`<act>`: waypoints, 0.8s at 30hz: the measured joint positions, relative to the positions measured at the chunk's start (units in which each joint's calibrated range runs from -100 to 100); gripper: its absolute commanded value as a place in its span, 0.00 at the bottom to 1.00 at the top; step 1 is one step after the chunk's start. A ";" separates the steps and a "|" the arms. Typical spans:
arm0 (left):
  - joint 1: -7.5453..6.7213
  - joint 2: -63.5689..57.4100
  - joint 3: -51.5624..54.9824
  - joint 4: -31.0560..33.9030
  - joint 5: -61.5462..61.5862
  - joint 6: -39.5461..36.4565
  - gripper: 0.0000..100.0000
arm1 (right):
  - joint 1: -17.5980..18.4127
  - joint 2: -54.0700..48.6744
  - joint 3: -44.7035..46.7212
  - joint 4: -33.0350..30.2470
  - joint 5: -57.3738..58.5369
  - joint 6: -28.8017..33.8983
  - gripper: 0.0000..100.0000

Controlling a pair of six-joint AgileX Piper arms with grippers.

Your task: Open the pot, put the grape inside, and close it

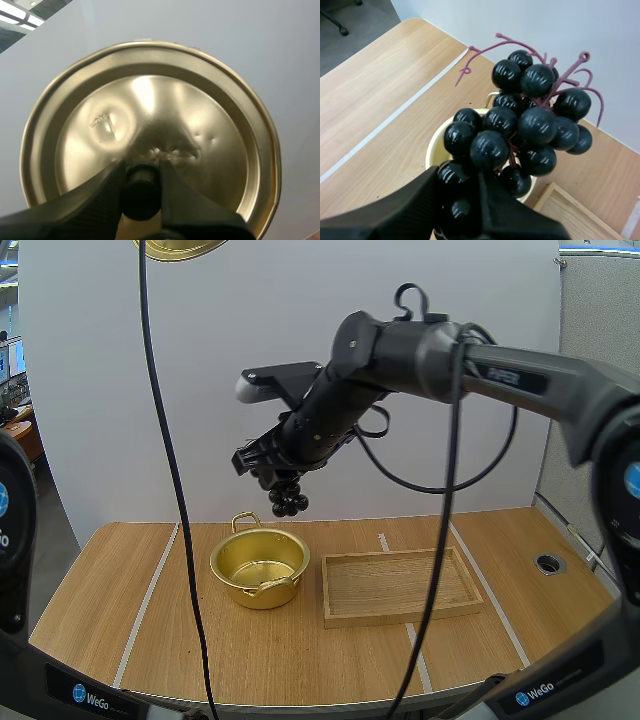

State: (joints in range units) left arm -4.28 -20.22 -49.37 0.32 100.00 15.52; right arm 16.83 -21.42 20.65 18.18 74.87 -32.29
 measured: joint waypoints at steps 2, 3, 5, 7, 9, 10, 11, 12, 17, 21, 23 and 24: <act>0.00 0.00 0.00 0.00 0.00 0.00 0.00 | 0.09 2.18 -0.85 0.00 0.00 0.00 0.00; 0.00 0.00 0.00 0.00 0.00 0.00 0.00 | 0.16 3.53 -1.60 0.00 0.00 0.00 0.00; 0.00 0.00 0.00 0.00 0.00 0.00 0.00 | 0.16 5.67 -2.44 0.00 0.00 0.00 0.00; 0.00 0.00 0.00 0.00 0.00 0.00 0.00 | 0.19 7.97 -3.32 0.00 -0.16 0.00 0.00; 0.00 0.00 0.00 0.00 0.00 0.00 0.00 | 0.19 9.78 -3.67 0.00 -0.13 0.00 0.00; 0.00 0.00 0.00 0.00 0.00 0.00 0.00 | 0.19 10.87 -3.83 0.00 -0.13 0.00 0.00; 0.00 0.00 0.00 0.00 0.00 0.00 0.00 | 0.25 11.87 -3.83 0.00 -0.13 0.00 0.00; 0.00 0.00 0.00 0.00 0.00 0.00 0.00 | 0.25 12.86 -3.90 0.10 -0.13 0.00 0.00; 0.00 0.00 0.00 0.00 0.00 0.00 0.00 | 0.25 17.37 -3.90 0.10 -0.71 0.00 0.00; 0.00 0.00 0.00 0.00 0.00 0.00 0.00 | 0.44 20.33 -3.90 0.10 -1.06 -0.09 0.00; 0.00 0.00 0.00 0.00 0.00 0.00 0.00 | 0.87 21.16 -3.90 0.10 -1.22 -0.09 0.00; 0.00 0.00 0.00 0.00 0.00 0.00 0.00 | 0.95 21.28 -3.90 0.10 -1.41 -0.09 0.00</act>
State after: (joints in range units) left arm -4.28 -20.22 -49.37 0.32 100.00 15.52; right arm 17.79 -0.14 16.75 18.28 73.46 -32.38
